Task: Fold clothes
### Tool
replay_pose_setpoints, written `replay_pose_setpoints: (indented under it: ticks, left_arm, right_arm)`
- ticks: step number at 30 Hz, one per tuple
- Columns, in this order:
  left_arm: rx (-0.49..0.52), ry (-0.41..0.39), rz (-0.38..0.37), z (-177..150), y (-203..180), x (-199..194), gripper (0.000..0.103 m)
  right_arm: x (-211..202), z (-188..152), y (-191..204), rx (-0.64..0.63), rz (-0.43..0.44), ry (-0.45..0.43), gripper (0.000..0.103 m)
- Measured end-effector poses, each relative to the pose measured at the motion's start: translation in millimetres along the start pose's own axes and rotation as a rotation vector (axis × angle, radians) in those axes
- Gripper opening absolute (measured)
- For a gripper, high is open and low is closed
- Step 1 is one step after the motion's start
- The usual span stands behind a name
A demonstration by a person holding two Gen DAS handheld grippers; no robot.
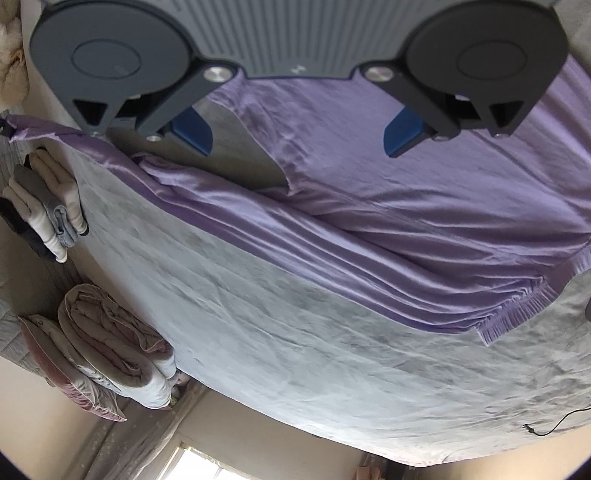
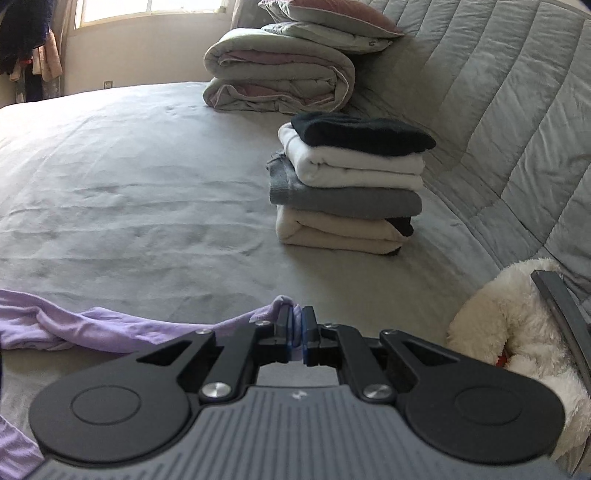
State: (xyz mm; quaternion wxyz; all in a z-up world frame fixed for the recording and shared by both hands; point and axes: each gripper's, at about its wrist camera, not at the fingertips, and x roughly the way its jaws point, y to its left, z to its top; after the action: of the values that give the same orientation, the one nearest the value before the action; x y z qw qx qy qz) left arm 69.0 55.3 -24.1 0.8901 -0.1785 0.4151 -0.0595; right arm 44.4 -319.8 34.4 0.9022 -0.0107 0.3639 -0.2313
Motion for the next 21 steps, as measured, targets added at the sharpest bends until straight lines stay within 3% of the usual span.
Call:
replay_pose_setpoints:
  ticks: [5, 11, 13, 15, 21]
  left_arm:
    - [0.005, -0.003, 0.011, -1.1, -1.9, 0.1, 0.099]
    - [0.026, -0.002, 0.011, -3.6, -5.5, -0.2, 0.099]
    - [0.024, -0.002, 0.012, -3.9, -5.2, -0.5, 0.099]
    - [0.02, -0.002, 0.011, -4.0, -4.8, -1.0, 0.099]
    - [0.003, -0.006, -0.002, -2.9, -2.3, -4.9, 0.099]
  right_arm:
    - [-3.4, 1.5, -0.1, -0.001, 0.022, 0.017, 0.006]
    - [-17.5, 5.6, 7.4, -0.038, 0.062, 0.013, 0.016]
    - [-21.9, 6.6, 10.4, -0.047, 0.07, 0.011, 0.022]
    - [-26.5, 6.9, 14.0, -0.051, 0.076, 0.005, 0.037]
    - [-36.5, 8.6, 26.8, -0.082, 0.089, -0.005, 0.038]
